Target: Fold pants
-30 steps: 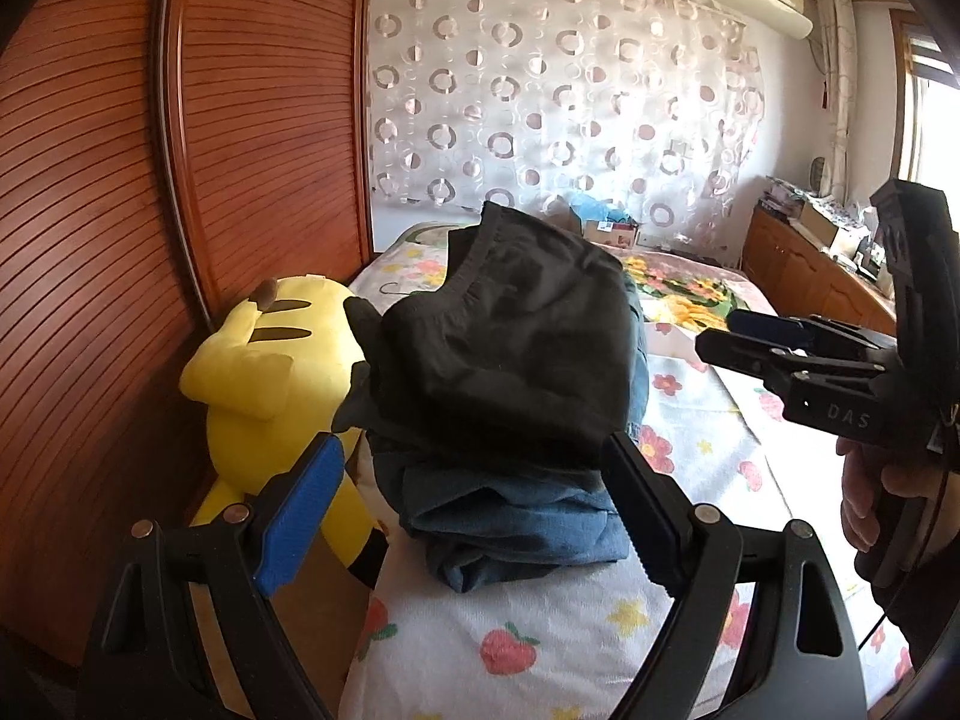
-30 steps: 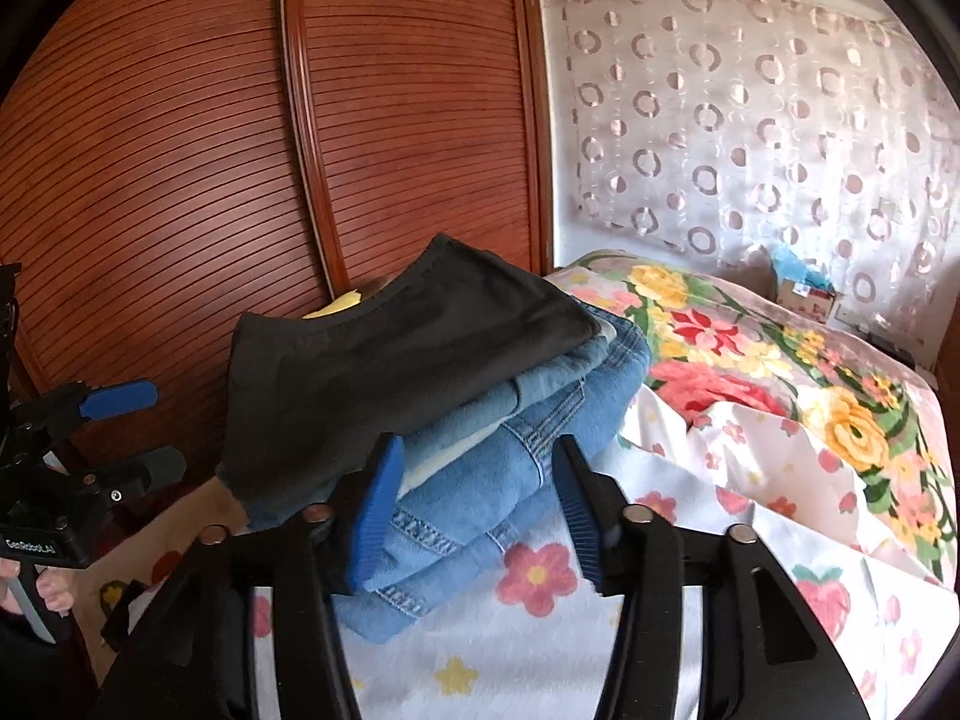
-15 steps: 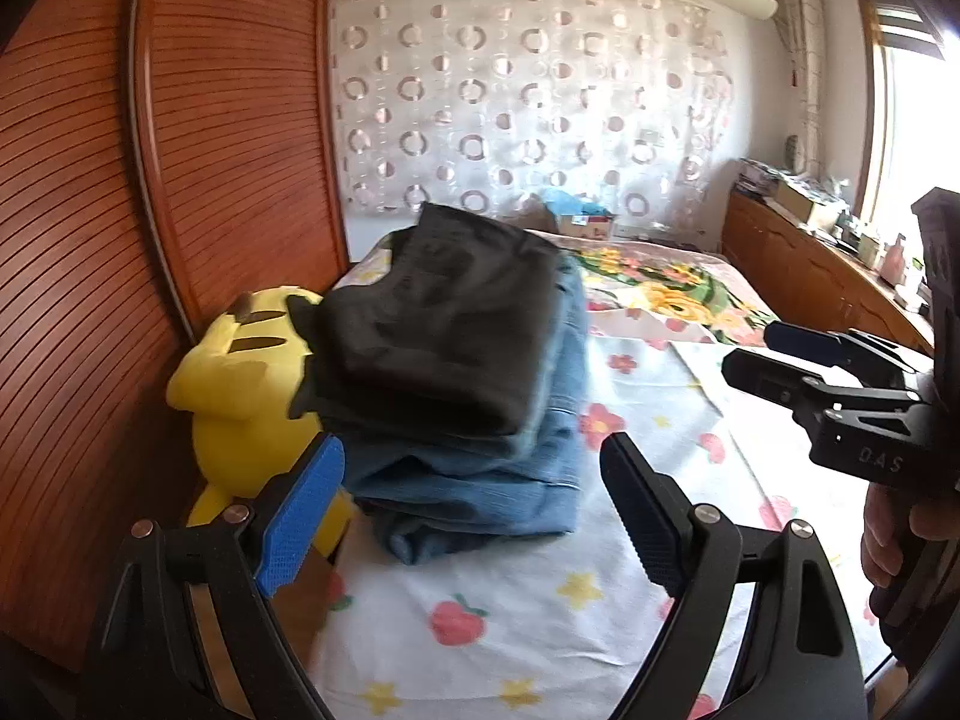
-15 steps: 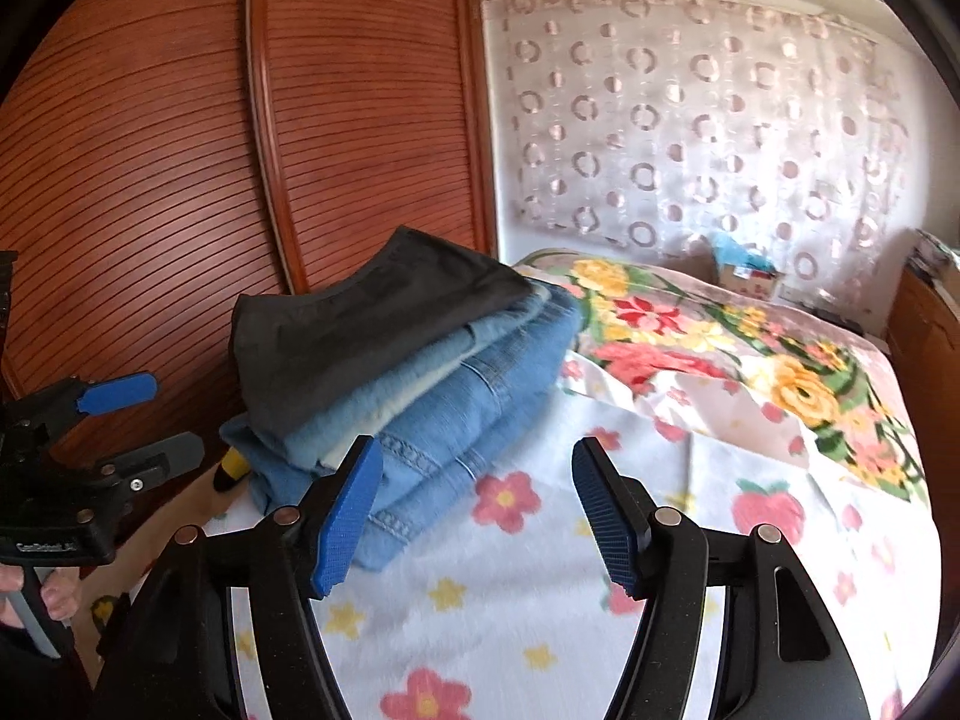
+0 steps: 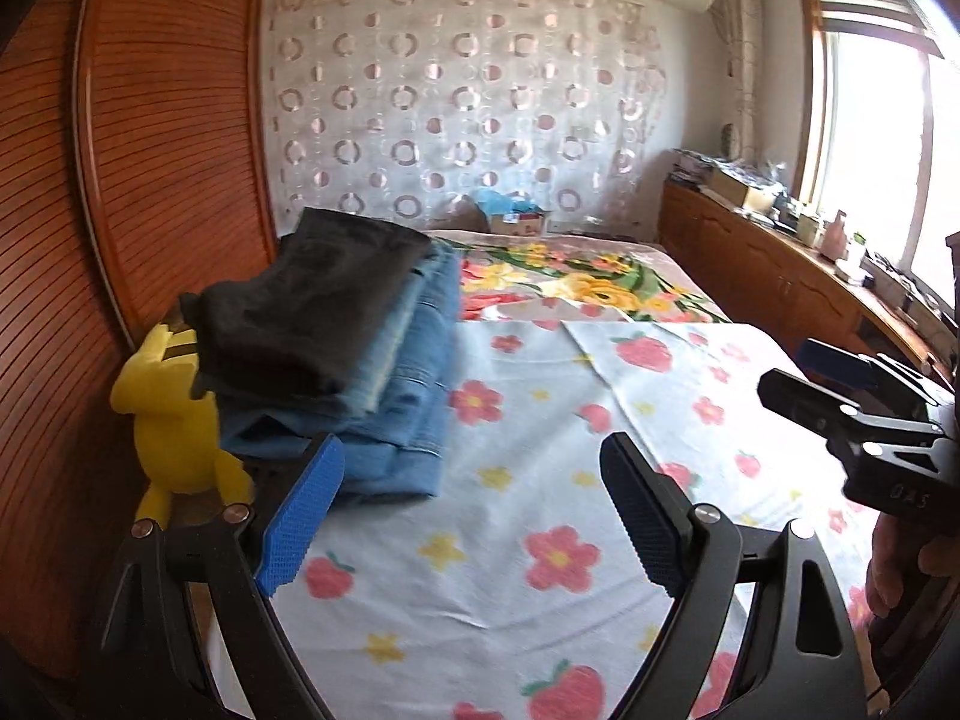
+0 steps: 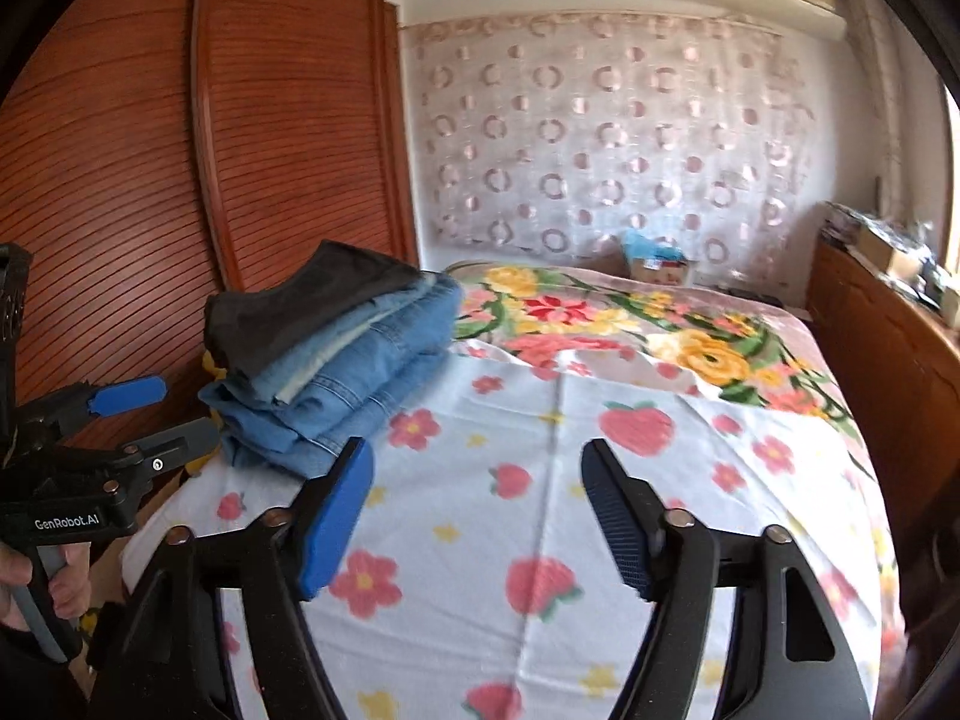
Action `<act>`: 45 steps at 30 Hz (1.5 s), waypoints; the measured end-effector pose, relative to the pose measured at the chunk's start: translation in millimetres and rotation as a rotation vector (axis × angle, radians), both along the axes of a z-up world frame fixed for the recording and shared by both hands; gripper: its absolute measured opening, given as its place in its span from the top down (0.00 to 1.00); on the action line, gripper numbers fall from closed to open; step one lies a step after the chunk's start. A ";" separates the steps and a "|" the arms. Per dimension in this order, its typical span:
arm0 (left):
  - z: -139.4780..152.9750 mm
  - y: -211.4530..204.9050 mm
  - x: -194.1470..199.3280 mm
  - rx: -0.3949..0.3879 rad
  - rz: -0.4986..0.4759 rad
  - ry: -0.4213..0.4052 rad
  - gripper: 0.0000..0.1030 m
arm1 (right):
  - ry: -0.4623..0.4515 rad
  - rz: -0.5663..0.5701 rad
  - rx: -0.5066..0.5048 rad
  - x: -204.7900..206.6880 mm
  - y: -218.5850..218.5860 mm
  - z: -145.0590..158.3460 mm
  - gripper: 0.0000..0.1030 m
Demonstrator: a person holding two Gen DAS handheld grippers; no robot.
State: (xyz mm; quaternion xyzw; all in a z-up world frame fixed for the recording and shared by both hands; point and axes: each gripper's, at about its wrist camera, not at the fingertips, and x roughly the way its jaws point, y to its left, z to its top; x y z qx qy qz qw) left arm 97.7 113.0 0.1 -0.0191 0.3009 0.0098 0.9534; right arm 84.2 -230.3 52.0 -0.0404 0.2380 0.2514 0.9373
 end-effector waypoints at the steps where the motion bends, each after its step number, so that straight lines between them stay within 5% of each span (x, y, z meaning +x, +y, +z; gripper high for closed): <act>1: -0.4 -5.3 -1.5 0.000 -0.007 0.003 0.15 | 0.003 -0.006 0.003 -4.2 -2.3 0.4 0.23; 20: 25.1 -87.7 -37.1 0.024 -0.128 -0.049 0.15 | -0.026 -0.183 0.003 -82.7 -14.8 27.6 0.22; 45: 67.3 -79.3 -75.3 0.023 -0.089 -0.178 0.15 | -0.159 -0.236 0.049 -122.9 -17.5 25.2 0.22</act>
